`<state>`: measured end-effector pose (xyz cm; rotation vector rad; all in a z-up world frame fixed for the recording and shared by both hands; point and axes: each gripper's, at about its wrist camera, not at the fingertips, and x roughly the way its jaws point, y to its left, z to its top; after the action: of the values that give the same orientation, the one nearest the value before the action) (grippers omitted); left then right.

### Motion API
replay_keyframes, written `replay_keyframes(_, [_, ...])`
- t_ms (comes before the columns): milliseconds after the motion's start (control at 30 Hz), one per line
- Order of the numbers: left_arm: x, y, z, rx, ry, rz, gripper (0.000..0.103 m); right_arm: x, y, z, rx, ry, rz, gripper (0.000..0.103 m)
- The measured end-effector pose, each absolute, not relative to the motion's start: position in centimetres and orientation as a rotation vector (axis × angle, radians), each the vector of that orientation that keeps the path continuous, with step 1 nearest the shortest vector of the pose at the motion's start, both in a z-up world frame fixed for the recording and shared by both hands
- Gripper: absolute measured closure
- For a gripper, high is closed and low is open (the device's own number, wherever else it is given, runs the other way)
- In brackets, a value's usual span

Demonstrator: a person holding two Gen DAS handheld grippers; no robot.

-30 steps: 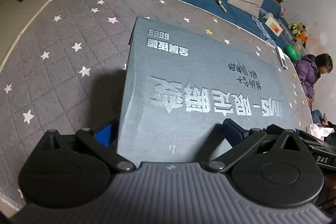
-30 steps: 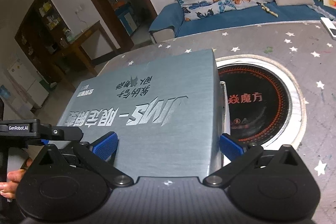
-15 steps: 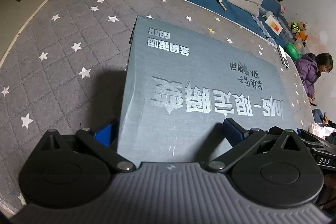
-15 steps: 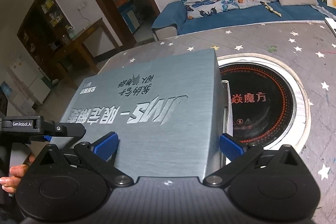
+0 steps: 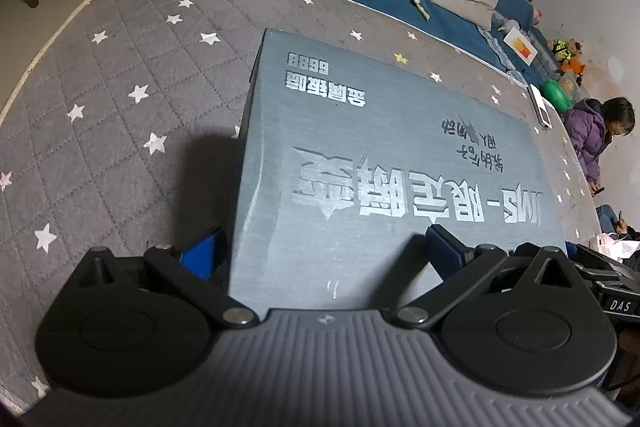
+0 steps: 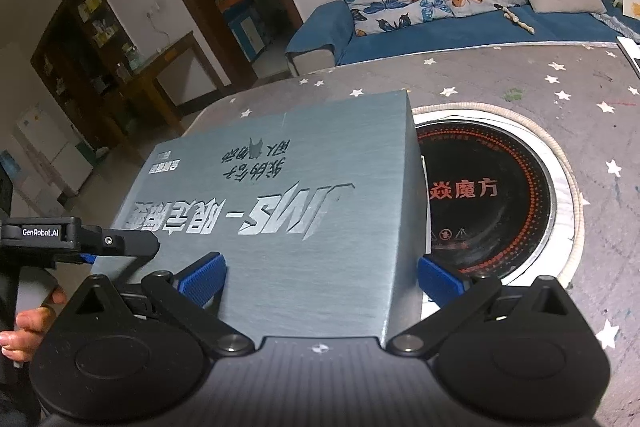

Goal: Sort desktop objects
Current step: 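Press the grey lid fully down onto the box with both tools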

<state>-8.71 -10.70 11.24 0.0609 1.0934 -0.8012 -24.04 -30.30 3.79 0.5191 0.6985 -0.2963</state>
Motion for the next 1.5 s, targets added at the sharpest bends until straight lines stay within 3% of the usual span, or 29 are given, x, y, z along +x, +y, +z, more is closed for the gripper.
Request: replay_keyframes(1500, [-7.9, -9.6, 9.6, 0.051, 1.130, -0.800, 0.000, -23.1, -31.5, 1.8, 0.541, 0.742, -0.311, 0.000])
